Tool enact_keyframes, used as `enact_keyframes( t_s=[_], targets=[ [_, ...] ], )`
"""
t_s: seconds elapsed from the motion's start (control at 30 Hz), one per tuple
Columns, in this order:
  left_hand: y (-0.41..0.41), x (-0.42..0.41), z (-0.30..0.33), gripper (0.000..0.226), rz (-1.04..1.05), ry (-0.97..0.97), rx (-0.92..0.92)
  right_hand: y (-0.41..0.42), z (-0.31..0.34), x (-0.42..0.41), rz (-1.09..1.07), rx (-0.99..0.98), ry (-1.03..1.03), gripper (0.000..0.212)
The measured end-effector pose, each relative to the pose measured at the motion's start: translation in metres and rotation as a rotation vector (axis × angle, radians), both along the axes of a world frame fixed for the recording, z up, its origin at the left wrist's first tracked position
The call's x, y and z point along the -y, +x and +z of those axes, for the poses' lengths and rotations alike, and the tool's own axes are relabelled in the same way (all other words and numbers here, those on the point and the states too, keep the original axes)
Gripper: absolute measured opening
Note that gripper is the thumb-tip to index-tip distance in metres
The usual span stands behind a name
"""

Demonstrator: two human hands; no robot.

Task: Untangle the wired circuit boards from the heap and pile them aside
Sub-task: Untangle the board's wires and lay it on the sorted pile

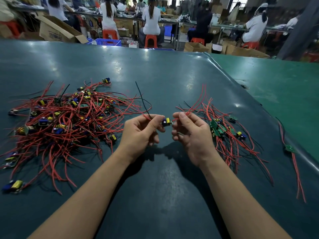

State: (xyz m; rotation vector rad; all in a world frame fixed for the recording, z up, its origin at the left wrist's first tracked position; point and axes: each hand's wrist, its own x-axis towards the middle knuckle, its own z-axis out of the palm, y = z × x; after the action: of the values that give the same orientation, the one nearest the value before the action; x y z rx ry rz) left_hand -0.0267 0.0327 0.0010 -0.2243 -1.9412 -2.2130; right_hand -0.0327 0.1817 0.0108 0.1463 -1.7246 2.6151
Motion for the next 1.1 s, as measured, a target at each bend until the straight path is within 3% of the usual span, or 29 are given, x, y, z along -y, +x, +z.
enact_keyframes(
  t_s=[0.2,0.37,0.5,0.57,0.67,0.83,1.1],
  targets=[
    [-0.007,0.002,-0.001,0.022,-0.082,0.204,0.153,0.0,-0.007,-0.001,-0.041,-0.175,0.236,0.016],
    [-0.012,0.003,0.0,0.018,-0.072,0.32,0.222,0.002,-0.019,0.004,0.014,-0.426,0.706,0.046],
    [-0.013,0.003,0.002,0.016,-0.001,0.326,0.227,0.0,-0.018,0.004,-0.013,-0.251,0.546,0.036],
    [-0.01,0.0,0.0,0.017,-0.023,0.2,0.199,-0.001,-0.016,0.004,-0.01,-0.157,0.439,0.025],
    [-0.007,-0.004,-0.003,0.02,-0.078,0.001,0.141,-0.002,-0.016,0.004,-0.028,-0.179,0.404,0.013],
    [-0.005,-0.002,-0.003,0.015,-0.152,-0.072,0.115,-0.003,-0.014,0.0,-0.07,-0.215,0.39,0.013],
    [0.001,0.0,0.003,0.019,-0.263,-0.168,0.104,-0.006,-0.01,-0.002,-0.096,0.02,0.14,0.028]
  ],
)
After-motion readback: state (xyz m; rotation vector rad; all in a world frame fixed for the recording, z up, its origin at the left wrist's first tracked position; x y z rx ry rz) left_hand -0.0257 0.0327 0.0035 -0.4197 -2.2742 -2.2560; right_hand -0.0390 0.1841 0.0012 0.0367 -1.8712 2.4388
